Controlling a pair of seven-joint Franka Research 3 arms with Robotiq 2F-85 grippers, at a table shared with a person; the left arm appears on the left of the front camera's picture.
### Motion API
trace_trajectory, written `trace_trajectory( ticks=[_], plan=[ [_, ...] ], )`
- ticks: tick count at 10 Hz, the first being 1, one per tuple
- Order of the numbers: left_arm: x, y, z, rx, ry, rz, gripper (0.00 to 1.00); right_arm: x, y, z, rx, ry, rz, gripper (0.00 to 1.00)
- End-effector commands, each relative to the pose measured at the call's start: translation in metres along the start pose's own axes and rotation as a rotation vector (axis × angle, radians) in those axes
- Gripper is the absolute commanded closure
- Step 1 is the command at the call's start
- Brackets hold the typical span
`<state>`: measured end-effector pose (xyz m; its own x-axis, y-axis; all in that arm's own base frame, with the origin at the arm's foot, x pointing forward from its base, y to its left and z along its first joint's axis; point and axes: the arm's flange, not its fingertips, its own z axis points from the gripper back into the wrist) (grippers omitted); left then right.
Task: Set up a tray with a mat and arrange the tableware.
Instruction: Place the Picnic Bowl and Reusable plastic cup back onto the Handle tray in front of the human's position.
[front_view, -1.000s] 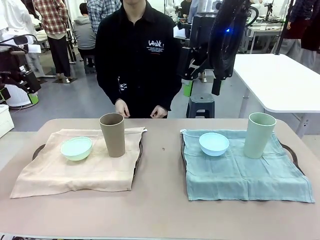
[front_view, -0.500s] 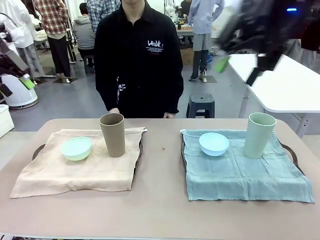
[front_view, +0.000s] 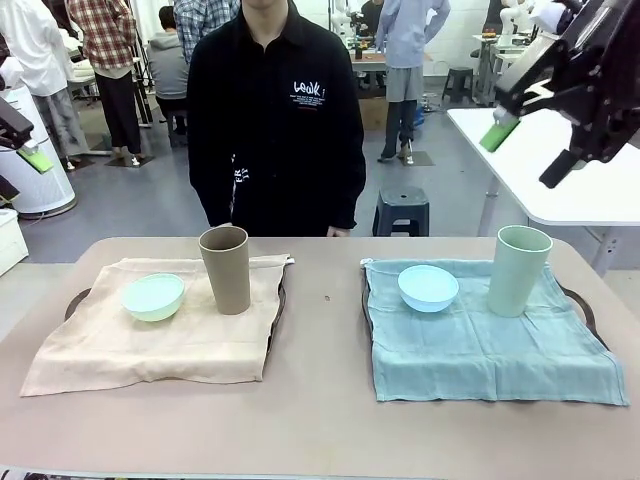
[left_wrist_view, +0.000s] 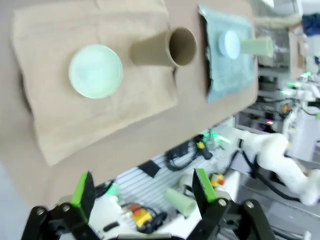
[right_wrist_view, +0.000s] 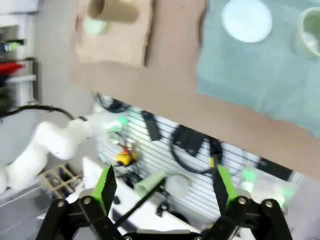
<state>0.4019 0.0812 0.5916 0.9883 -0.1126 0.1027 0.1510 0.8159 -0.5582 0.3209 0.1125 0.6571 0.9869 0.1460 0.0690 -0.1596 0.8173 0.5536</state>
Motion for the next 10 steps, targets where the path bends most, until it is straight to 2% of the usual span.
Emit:
trace_trajectory(
  ticks=[1,2,3,4,5,6,7,8,9,10],
  plan=[
    [0.003,0.012,0.005,-0.212,0.000,0.060,0.00,0.021,-0.074,0.043,0.475,-0.033,0.008,0.00],
    [0.002,0.020,-0.002,-0.296,-0.041,0.117,0.00,0.023,-0.106,0.058,0.560,-0.113,-0.026,0.00],
    [0.002,0.027,-0.006,-0.368,-0.057,0.148,0.00,0.019,-0.132,0.065,0.710,-0.164,-0.021,0.00],
    [0.005,0.036,-0.010,-0.469,-0.018,0.201,0.00,0.013,-0.153,0.063,0.836,-0.196,-0.036,0.00],
    [0.014,0.049,-0.014,-0.578,-0.002,0.255,0.00,0.009,-0.168,0.054,0.912,-0.215,-0.122,0.00],
    [0.014,0.051,-0.016,-0.481,0.000,0.178,0.00,0.014,-0.151,0.082,0.647,-0.201,-0.044,0.00],
    [0.005,0.044,-0.014,-0.469,-0.013,0.188,0.00,0.014,-0.151,0.082,0.647,-0.201,-0.044,0.00],
    [0.009,0.054,-0.021,-0.504,-0.003,0.206,0.00,0.014,-0.151,0.082,0.647,-0.201,-0.044,0.00],
    [0.010,0.061,-0.007,-0.632,-0.119,0.306,0.00,0.011,-0.169,0.079,0.753,-0.222,-0.079,0.00],
    [0.001,0.081,0.000,-0.751,-0.229,0.369,0.00,0.013,-0.194,0.062,0.777,-0.243,-0.162,0.00]
  ],
)
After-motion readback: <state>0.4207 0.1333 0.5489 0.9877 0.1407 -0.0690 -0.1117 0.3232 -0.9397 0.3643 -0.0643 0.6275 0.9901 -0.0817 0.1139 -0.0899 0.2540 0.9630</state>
